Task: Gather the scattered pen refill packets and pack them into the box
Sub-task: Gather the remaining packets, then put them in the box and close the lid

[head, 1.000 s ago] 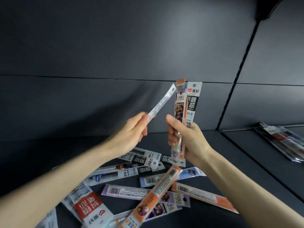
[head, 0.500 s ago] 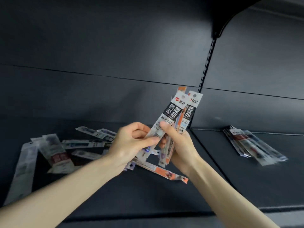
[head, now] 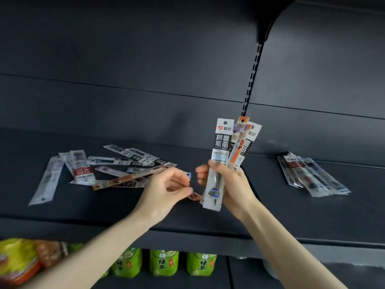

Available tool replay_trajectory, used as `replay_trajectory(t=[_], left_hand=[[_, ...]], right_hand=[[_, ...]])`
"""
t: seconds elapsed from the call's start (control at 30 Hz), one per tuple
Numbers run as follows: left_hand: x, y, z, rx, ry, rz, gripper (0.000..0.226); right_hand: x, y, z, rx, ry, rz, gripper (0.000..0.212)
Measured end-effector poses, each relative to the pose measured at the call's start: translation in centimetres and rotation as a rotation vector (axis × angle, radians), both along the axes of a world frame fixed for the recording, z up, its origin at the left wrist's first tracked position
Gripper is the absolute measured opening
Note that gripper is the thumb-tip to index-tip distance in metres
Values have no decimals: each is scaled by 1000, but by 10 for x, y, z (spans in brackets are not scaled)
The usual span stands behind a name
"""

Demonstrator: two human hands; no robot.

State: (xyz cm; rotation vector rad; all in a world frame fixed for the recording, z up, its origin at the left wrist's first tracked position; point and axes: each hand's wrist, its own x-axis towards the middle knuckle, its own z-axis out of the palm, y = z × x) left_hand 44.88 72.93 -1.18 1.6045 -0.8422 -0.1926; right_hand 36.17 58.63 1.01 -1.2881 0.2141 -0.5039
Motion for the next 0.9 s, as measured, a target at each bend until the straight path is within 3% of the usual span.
replay_trajectory(t=[0.13, 0.27, 0.33, 0.47, 0.57, 0.73, 0.9], left_hand=[[26, 4, -9, 303, -315, 40, 22], [39, -3, -10, 710, -579, -4, 81], [47, -6, -8, 817, -628, -7, 96], [61, -14, 1, 860, -637, -38, 74], [71, -21, 0, 782, -606, -41, 64], [78, -29, -7, 631, -561, -88, 27], [77, -34, -10, 581, -527, -138, 12]], right_hand=[[1, -19, -4, -75, -23, -100, 5], [1, -26, -17, -103, -35, -141, 12], [0, -27, -19, -115, -44, -131, 16], [0, -24, -20, -145, -22, -142, 20], [-1, -23, -20, -134, -21, -168, 23], [-3, -22, -20, -85, -31, -158, 22], [-2, -22, -20, -86, -29, -160, 20]])
